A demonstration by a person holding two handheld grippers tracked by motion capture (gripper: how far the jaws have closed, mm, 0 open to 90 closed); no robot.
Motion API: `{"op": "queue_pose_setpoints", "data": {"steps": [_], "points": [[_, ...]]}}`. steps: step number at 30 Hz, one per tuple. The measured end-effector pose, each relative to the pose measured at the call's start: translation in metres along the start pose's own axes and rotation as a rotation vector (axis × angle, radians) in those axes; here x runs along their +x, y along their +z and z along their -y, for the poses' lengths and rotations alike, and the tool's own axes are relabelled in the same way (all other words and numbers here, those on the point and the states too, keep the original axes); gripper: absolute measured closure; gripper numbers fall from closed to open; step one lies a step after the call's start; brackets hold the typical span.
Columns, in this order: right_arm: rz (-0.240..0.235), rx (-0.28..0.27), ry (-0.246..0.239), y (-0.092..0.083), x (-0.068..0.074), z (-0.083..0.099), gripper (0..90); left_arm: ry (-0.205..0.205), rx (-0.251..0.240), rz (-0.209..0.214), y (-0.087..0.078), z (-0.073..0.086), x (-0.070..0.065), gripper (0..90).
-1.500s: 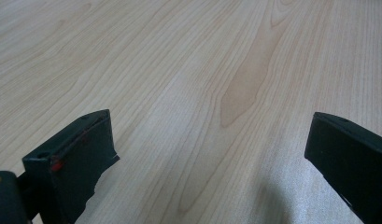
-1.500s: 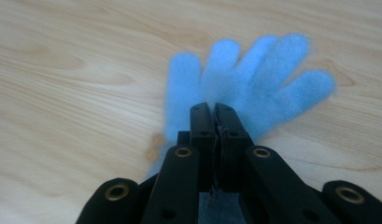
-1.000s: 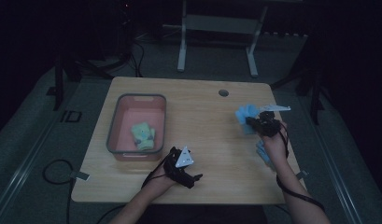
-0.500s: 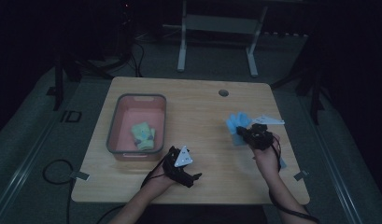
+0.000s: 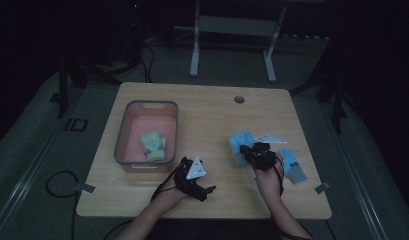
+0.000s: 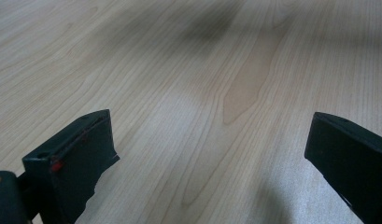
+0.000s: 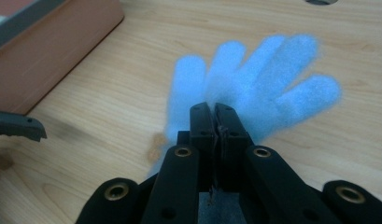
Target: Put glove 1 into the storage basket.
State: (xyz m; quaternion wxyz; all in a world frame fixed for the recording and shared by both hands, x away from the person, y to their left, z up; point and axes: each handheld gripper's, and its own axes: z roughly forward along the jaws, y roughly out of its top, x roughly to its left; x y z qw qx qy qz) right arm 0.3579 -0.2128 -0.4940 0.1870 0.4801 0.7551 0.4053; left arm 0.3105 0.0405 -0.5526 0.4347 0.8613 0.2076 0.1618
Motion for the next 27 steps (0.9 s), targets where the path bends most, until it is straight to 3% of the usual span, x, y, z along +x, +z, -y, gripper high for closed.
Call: {"op": "queue_pose_setpoints", "data": {"steps": [5,12,17,22,27], "points": [[0.010,0.020,-0.008,0.008,0.008,0.007,87.2,0.004,0.003,0.004,0.000,0.001,-0.001,1.7],[0.022,0.056,0.002,0.026,0.008,0.015,86.9,0.001,0.000,0.005,0.000,0.001,-0.001,1.7],[0.004,0.096,0.043,0.039,0.008,0.025,86.1,-0.001,0.000,0.006,0.000,0.001,-0.001,1.7],[-0.002,0.121,0.043,0.049,0.011,0.032,84.5,0.004,0.001,0.008,-0.001,0.001,-0.001,1.7],[-0.004,0.122,0.041,0.051,0.012,0.033,73.7,0.002,0.002,0.006,-0.001,0.001,-0.001,1.7]]}}
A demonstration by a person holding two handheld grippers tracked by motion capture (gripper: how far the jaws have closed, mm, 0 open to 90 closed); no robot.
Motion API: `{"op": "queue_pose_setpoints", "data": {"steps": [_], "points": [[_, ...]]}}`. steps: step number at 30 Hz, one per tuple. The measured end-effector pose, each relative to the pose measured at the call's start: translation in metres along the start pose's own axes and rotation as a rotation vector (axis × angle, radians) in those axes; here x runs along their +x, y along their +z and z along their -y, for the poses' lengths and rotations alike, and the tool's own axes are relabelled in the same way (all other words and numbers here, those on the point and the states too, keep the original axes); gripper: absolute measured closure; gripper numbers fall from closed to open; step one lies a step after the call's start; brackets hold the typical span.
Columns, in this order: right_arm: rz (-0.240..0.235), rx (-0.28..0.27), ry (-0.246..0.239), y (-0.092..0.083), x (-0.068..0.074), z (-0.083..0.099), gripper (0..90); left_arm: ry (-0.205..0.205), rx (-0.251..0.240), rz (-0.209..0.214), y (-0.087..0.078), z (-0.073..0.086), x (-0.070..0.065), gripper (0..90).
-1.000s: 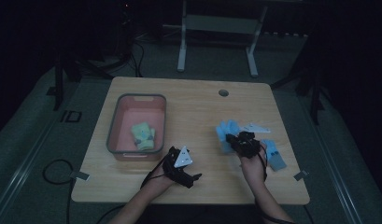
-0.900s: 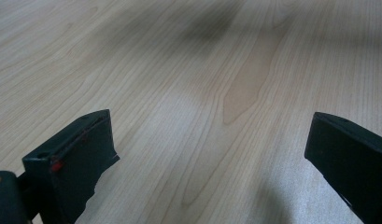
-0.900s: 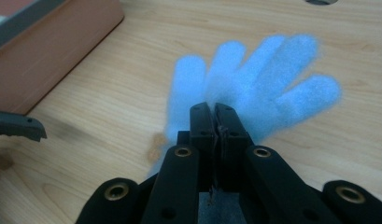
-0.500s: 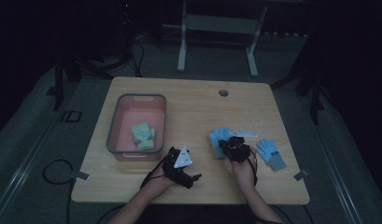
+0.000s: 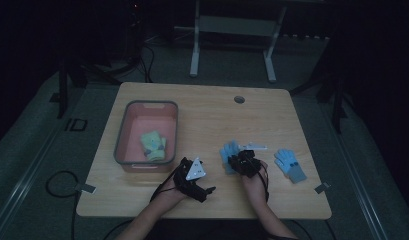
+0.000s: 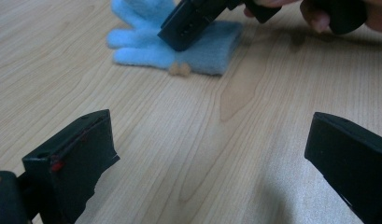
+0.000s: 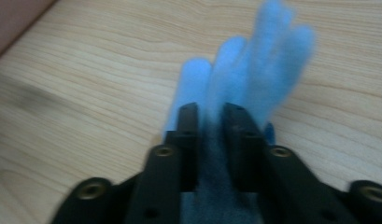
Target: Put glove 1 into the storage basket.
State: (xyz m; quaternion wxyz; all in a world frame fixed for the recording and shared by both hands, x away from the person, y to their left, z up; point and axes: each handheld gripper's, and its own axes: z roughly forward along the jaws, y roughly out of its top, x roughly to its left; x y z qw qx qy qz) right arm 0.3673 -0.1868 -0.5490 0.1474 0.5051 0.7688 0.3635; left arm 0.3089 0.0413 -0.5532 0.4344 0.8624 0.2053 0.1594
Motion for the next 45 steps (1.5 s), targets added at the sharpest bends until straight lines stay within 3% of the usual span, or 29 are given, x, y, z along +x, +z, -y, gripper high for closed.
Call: {"op": "queue_pose_setpoints", "data": {"steps": [4,8,10,16,25,27,28,33,34,36,42,45], "points": [[-0.020,-0.002,-0.023,-0.006,-0.002,-0.004,65.4,0.003,0.001,0.000,0.000,0.000,0.000,1.7],[-0.041,-0.015,-0.030,-0.017,-0.011,-0.011,65.7,0.003,0.002,0.002,0.000,0.001,0.000,1.7],[-0.038,-0.020,-0.062,-0.024,-0.017,-0.014,67.1,0.002,0.004,0.001,0.001,0.000,0.000,1.7],[-0.061,-0.054,-0.109,-0.046,-0.042,-0.016,69.3,-0.001,0.000,0.003,0.001,0.000,0.000,1.7],[-0.006,-0.110,-0.157,-0.083,-0.090,-0.014,68.8,-0.007,-0.002,0.002,0.001,-0.001,0.000,1.7],[0.001,-0.110,-0.163,-0.086,-0.095,-0.013,68.4,-0.006,-0.001,0.001,0.002,-0.001,0.000,1.7],[0.023,-0.099,-0.186,-0.095,-0.113,-0.007,67.0,-0.006,0.001,-0.001,0.002,0.000,0.000,1.7],[0.049,-0.074,-0.231,-0.103,-0.138,0.002,65.3,-0.004,-0.003,0.001,0.002,0.000,0.001,1.7],[0.037,-0.050,-0.235,-0.105,-0.152,0.007,65.2,-0.009,-0.005,0.001,0.001,0.000,0.001,1.7],[0.020,-0.025,-0.231,-0.105,-0.165,0.013,64.5,-0.009,-0.006,0.002,0.002,0.000,0.001,1.7],[-0.001,0.015,-0.218,-0.100,-0.187,0.027,63.0,-0.007,-0.003,0.002,0.002,0.000,0.001,1.7],[-0.006,0.064,-0.204,-0.090,-0.199,0.038,62.4,-0.008,-0.006,0.001,0.001,0.000,0.001,1.7]]}}
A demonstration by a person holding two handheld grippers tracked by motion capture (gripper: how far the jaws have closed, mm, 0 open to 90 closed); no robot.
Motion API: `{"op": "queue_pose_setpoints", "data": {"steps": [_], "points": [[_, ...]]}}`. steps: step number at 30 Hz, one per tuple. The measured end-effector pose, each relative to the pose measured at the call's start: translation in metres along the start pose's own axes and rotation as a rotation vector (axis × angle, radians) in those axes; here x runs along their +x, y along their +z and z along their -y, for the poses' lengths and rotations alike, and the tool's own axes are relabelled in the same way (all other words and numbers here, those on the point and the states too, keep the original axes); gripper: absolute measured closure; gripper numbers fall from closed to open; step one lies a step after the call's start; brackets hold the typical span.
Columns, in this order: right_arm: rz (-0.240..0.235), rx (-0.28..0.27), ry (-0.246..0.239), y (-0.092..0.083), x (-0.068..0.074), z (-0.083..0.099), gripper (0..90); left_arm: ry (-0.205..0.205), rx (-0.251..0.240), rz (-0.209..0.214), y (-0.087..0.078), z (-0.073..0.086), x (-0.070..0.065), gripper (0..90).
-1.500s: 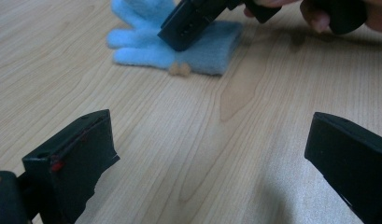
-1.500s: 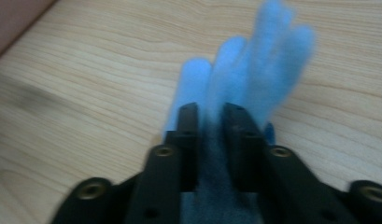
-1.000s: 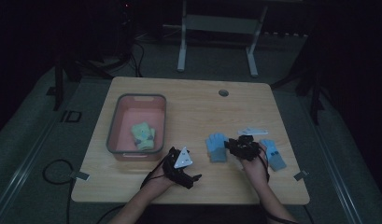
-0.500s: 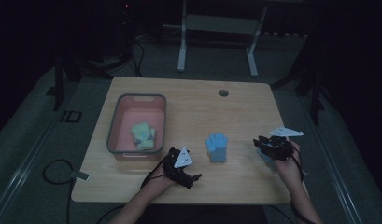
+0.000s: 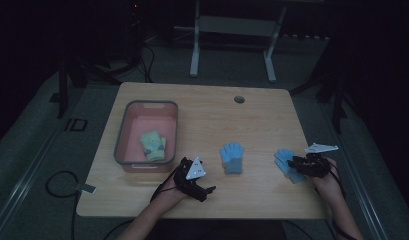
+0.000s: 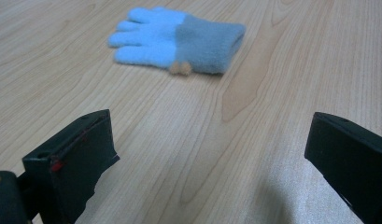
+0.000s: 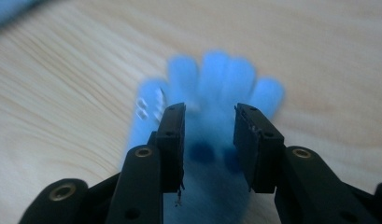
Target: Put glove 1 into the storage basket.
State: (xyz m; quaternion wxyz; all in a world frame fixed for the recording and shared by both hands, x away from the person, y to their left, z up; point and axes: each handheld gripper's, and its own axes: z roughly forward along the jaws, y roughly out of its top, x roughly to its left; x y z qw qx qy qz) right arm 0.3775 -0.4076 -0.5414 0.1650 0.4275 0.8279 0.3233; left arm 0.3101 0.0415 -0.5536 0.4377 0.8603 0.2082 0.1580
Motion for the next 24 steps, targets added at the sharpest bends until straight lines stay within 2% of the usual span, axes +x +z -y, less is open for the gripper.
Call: {"op": "queue_pose_setpoints", "data": {"steps": [3,6,10,13,14,18,19,24], "points": [[-0.012,-0.017,0.009,0.001,-0.002,0.003,62.7,0.000,0.001,0.000,-0.001,0.001,0.000,1.7],[0.008,-0.015,0.000,0.002,0.001,0.003,65.6,-0.003,0.001,0.002,0.000,0.001,0.000,1.7],[0.028,-0.016,-0.004,0.003,0.009,0.003,81.0,-0.004,0.001,0.003,-0.001,0.001,0.000,1.7],[0.044,-0.013,0.000,0.003,0.012,0.002,83.0,-0.008,0.000,0.002,0.000,0.001,0.000,1.7],[0.057,-0.013,0.028,0.003,0.013,0.001,84.4,-0.008,0.002,0.000,0.000,0.001,0.001,1.7],[0.079,-0.015,0.062,0.003,0.016,0.000,85.5,-0.009,0.001,0.000,-0.001,0.001,0.001,1.7],[0.086,-0.033,0.092,-0.002,0.020,-0.004,85.7,-0.010,-0.001,-0.001,-0.001,0.001,0.001,1.7],[0.140,-0.102,0.133,-0.019,0.043,-0.027,85.9,-0.008,0.002,-0.008,-0.001,0.001,0.001,1.7]]}}
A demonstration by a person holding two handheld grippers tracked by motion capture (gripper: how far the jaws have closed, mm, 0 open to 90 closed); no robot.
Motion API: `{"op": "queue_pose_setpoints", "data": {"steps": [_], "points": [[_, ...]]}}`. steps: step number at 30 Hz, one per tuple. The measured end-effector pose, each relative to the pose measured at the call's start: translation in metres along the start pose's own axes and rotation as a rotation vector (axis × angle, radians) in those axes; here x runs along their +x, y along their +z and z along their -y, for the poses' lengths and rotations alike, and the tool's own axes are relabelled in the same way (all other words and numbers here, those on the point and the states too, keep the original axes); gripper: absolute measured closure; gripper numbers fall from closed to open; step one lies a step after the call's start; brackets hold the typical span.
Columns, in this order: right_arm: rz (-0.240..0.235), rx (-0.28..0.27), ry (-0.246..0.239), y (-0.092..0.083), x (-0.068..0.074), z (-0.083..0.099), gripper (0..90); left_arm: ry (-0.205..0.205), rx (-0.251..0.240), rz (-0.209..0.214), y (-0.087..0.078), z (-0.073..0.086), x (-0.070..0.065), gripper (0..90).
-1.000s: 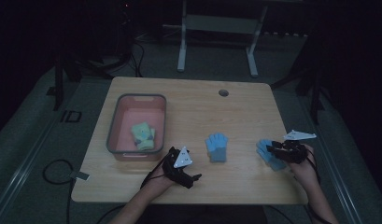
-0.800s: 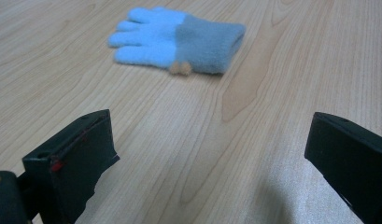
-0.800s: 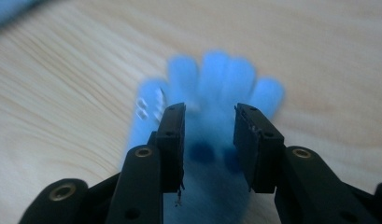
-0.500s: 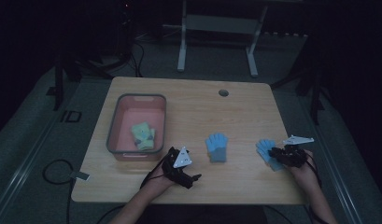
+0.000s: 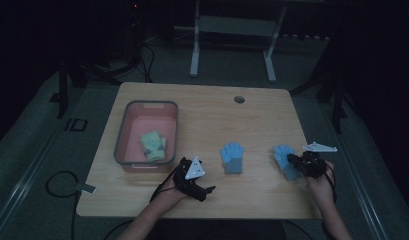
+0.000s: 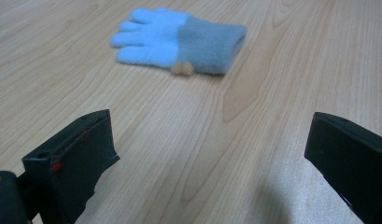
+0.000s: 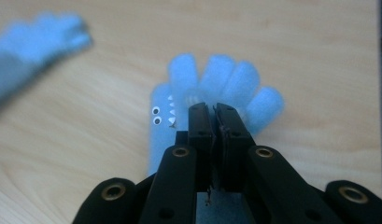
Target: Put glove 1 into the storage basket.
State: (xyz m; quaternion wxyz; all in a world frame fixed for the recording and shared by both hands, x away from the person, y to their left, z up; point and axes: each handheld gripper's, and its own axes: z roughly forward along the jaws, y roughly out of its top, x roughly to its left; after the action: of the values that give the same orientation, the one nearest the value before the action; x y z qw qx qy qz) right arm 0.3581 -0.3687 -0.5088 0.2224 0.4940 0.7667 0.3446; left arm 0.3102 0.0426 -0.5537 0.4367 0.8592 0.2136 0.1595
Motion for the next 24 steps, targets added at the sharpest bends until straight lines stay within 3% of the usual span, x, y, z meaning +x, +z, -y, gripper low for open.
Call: {"op": "queue_pose_setpoints", "data": {"steps": [4,6,9,15,21,24], "points": [[0.026,-0.041,0.048,-0.008,0.023,-0.018,85.9,0.001,-0.002,-0.003,-0.001,0.000,0.000,1.7],[0.062,-0.053,0.063,-0.008,0.035,-0.024,85.9,-0.001,-0.004,-0.003,-0.002,0.000,0.000,1.7],[0.055,-0.062,0.117,-0.003,0.048,-0.030,85.9,-0.005,-0.013,-0.001,-0.003,0.000,0.000,1.7],[0.053,-0.065,0.171,0.011,0.072,-0.035,85.9,0.000,-0.011,0.002,-0.003,-0.001,0.000,1.7],[0.069,-0.061,0.196,0.023,0.082,-0.035,85.8,0.007,-0.012,0.004,-0.003,-0.001,-0.001,1.7],[0.106,-0.040,0.206,0.037,0.085,-0.028,85.8,0.011,-0.013,0.003,-0.003,-0.001,-0.002,1.7]]}}
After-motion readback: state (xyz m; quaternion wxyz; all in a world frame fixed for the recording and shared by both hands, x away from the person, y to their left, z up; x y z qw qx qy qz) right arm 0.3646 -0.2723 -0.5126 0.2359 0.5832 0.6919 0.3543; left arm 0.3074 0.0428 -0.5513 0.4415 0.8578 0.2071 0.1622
